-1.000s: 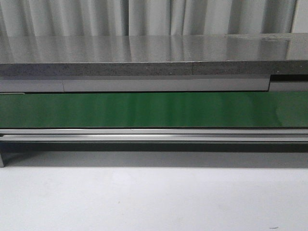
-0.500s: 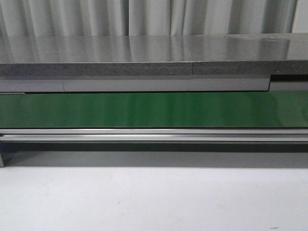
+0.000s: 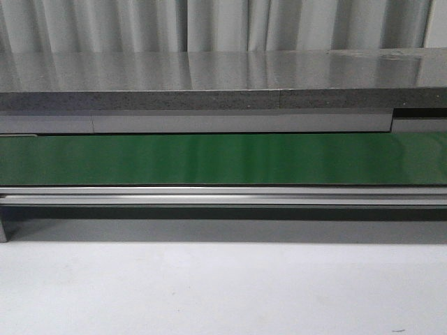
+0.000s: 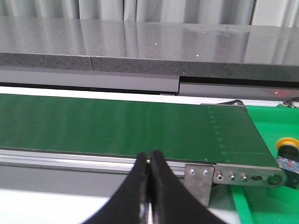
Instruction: Move button from left to right
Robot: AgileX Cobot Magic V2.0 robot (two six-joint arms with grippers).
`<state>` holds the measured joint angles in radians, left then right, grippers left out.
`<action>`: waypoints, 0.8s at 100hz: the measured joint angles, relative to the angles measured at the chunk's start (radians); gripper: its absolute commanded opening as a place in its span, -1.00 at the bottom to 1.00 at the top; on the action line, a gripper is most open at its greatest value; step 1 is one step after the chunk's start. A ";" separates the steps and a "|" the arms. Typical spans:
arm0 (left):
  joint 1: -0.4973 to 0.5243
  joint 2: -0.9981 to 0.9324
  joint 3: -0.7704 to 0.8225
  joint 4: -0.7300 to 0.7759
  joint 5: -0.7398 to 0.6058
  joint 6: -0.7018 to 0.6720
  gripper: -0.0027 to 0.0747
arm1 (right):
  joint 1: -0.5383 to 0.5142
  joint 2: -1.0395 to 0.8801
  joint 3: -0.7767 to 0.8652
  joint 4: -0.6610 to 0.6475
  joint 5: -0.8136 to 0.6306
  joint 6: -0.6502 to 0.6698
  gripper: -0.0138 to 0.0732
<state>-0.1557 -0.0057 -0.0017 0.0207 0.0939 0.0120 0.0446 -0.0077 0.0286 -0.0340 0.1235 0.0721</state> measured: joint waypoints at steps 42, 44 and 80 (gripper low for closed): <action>0.058 0.000 0.000 0.007 0.002 0.000 -0.92 | 0.000 0.000 0.000 0.000 0.000 0.000 -0.84; 0.058 0.000 0.000 0.007 0.002 0.000 -0.92 | 0.000 0.000 0.000 0.000 0.000 0.000 -0.84; 0.062 0.000 0.000 0.007 0.002 0.000 -0.92 | 0.000 0.000 0.000 0.000 0.000 0.000 -0.84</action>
<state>-0.0938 -0.0057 -0.0017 0.0273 0.0957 0.0120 0.0446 -0.0077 0.0286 -0.0340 0.1235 0.0721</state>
